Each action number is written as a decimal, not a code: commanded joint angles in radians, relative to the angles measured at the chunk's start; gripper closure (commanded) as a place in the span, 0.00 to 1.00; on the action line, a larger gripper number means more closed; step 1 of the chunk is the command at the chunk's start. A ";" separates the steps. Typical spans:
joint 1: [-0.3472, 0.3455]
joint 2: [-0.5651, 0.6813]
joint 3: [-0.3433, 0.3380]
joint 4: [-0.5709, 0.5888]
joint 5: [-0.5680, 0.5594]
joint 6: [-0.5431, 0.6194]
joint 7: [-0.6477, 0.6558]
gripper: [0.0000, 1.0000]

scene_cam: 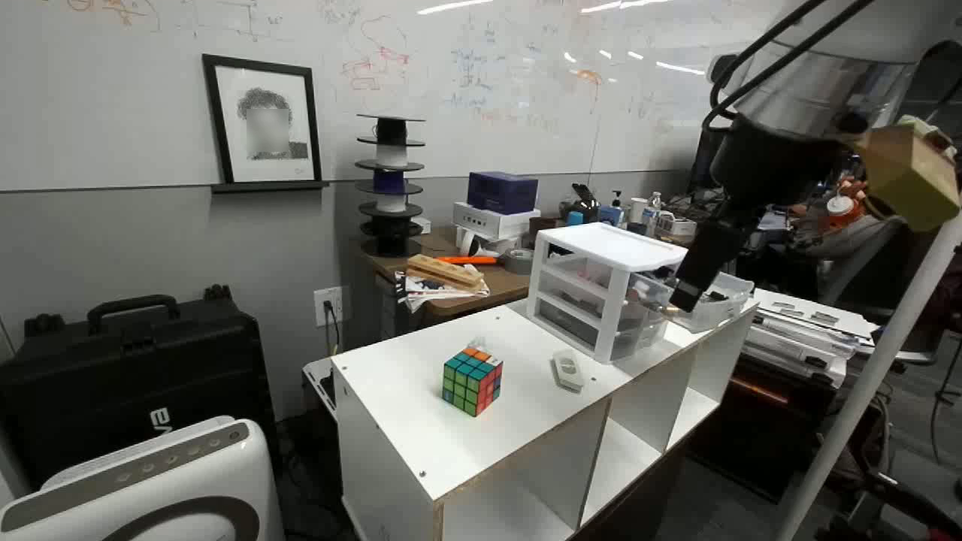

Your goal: Put the paper in the topmost drawer and close it

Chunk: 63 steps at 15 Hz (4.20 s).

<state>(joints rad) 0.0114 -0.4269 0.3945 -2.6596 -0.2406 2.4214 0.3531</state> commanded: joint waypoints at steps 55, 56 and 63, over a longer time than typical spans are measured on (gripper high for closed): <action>0.328 1.154 -0.440 0.928 0.148 0.247 0.444 0.25; 0.333 1.154 -0.441 0.926 0.142 0.247 0.438 0.32; 0.346 1.103 -0.433 0.884 0.137 0.171 0.406 0.86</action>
<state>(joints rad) 0.3281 0.6943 -0.0220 -1.7664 -0.1116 2.6495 0.7790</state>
